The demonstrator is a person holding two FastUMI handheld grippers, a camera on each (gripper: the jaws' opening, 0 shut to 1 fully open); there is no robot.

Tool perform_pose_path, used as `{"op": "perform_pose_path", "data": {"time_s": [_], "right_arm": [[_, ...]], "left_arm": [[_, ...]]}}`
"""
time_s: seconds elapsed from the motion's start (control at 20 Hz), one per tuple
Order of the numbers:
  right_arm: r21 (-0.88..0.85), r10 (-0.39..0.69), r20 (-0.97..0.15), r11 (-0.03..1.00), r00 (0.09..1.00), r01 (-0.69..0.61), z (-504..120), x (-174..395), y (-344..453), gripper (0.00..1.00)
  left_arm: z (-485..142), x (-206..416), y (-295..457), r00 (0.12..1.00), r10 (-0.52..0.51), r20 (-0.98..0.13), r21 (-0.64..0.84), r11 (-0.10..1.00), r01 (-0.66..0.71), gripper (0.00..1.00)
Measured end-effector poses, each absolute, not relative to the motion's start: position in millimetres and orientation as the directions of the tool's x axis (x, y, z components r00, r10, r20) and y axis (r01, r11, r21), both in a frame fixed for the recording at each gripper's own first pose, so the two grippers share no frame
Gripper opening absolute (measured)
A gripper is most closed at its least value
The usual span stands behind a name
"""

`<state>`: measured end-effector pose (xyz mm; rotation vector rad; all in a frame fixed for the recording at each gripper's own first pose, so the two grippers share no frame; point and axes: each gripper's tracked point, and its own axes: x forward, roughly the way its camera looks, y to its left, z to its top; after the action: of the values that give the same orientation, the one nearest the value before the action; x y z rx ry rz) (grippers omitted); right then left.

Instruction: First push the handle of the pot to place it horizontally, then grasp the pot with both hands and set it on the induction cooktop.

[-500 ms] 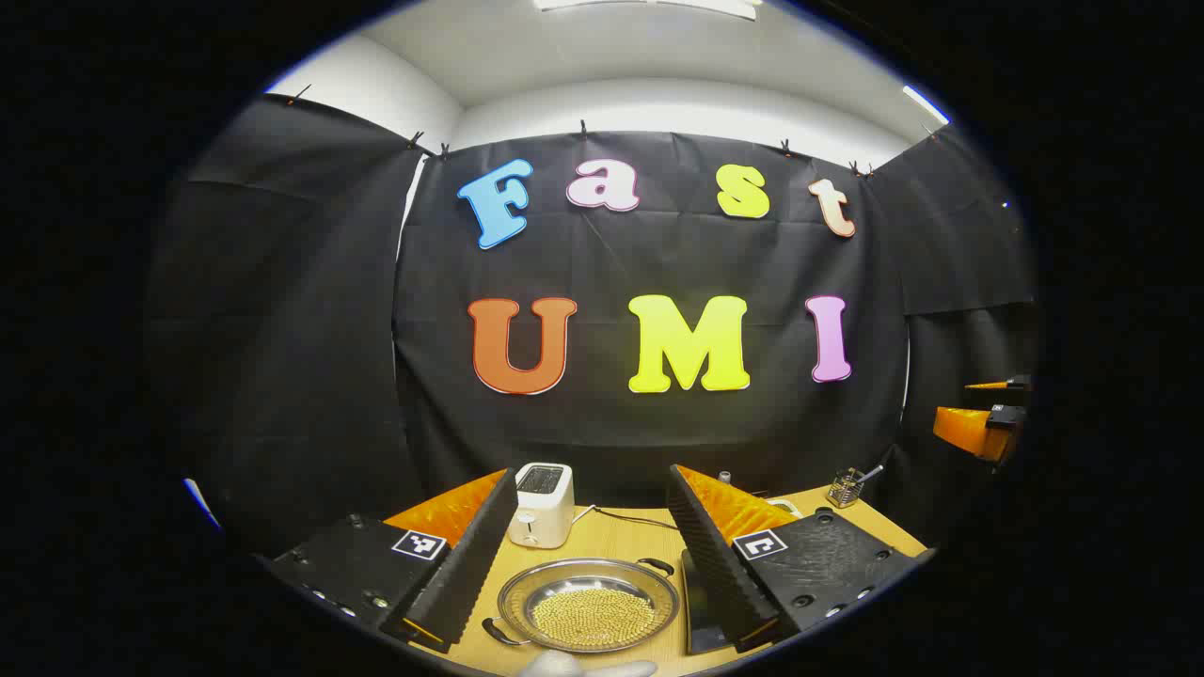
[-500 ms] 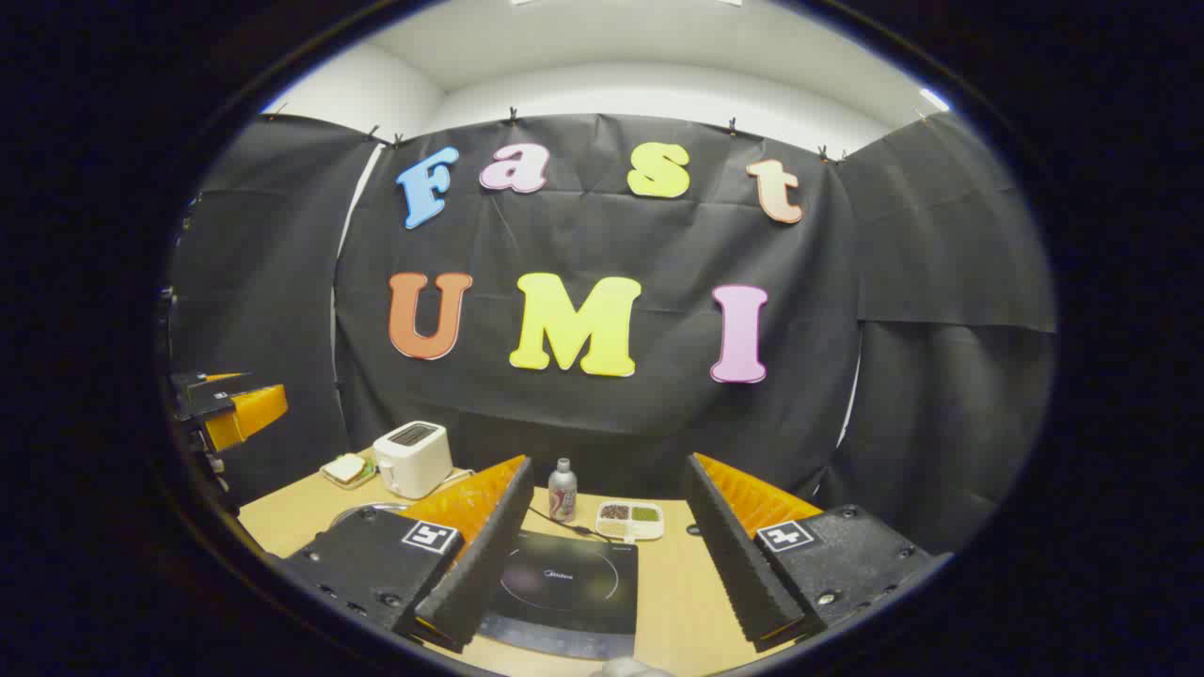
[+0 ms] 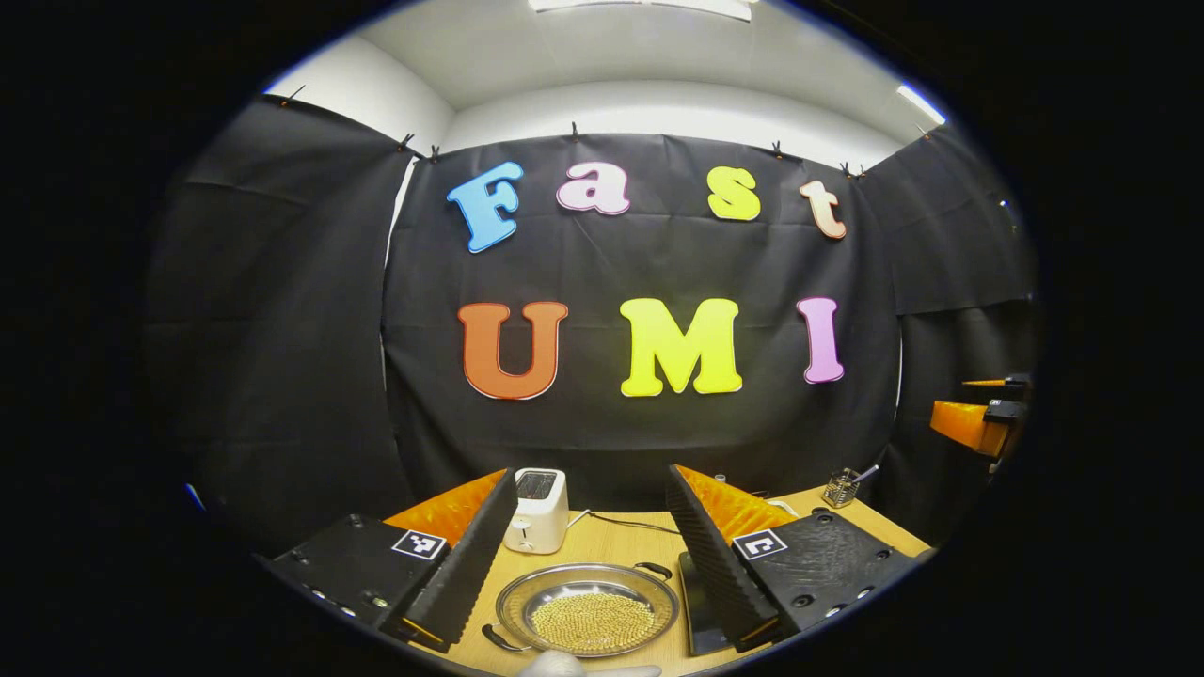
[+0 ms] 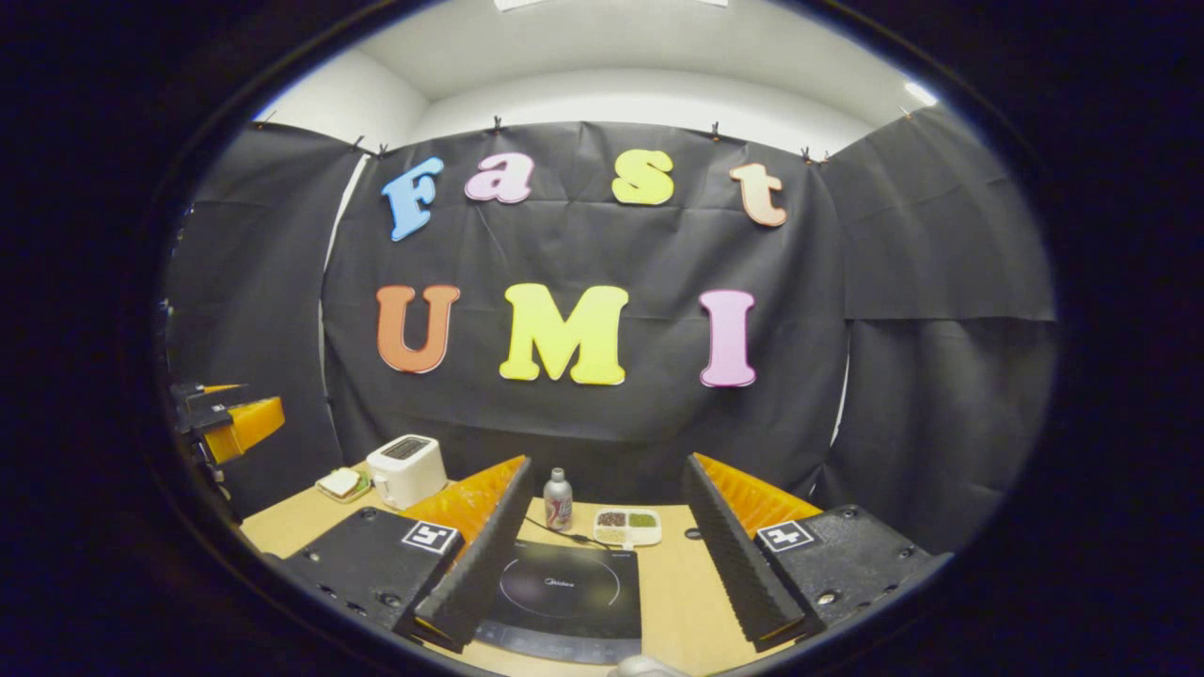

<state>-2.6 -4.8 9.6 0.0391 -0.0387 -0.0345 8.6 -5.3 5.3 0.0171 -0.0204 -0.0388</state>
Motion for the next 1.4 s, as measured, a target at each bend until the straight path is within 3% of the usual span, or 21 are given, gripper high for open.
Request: {"op": "perform_pose_path", "data": {"time_s": [0.3, 0.4, 0.5, 0.55, 0.7, 0.75, 0.8, 1.1, 1.4], "right_arm": [[0.040, -0.057, 0.042, 0.998, 0.997, 0.056, 11, -11, -14, 1.00], [0.035, -0.050, 0.036, 0.998, 0.998, 0.049, 9, -15, -14, 0.97], [0.032, -0.051, 0.035, 0.998, 0.998, 0.050, 8, -18, -16, 1.00], [0.030, -0.050, 0.039, 0.998, 0.998, 0.049, 9, -19, -16, 1.00], [0.016, -0.044, 0.026, 0.999, 0.999, 0.044, 3, -22, -15, 0.97], [0.013, -0.043, 0.019, 0.999, 0.999, 0.043, 1, -22, -14, 0.97], [0.012, -0.039, 0.012, 0.999, 0.999, 0.039, -2, -23, -14, 0.97], [0.010, -0.041, -0.023, 0.999, 0.999, 0.041, -17, -24, -15, 0.97], [0.044, -0.052, -0.070, 0.998, 0.996, 0.056, -41, -19, -20, 1.00]], "left_arm": [[8, 3, -22, 0.994, -0.108, 0.022, 0.036, 0.994, 0.108, 0.94], [2, 1, -28, 0.990, -0.138, -0.005, 0.033, 0.990, 0.138, 0.86], [-8, -4, -39, 0.979, -0.197, -0.046, -0.014, 0.980, 0.196, 0.71], [-10, -6, -43, 0.973, -0.224, -0.057, -0.032, 0.974, 0.222, 0.60], [-19, -3, -25, 0.981, -0.178, -0.082, -0.021, 0.984, 0.177, 0.25], [-26, -3, -23, 0.980, -0.170, -0.103, -0.017, 0.985, 0.169, 0.08], [-35, -2, -23, 0.977, -0.171, -0.128, -0.022, 0.985, 0.169, 0.03], [-119, -5, -21, 0.898, -0.202, -0.392, -0.093, 0.979, 0.180, 0.00], [-224, -35, -14, 0.708, -0.235, -0.666, -0.160, 0.972, 0.173, 0.00]]}}
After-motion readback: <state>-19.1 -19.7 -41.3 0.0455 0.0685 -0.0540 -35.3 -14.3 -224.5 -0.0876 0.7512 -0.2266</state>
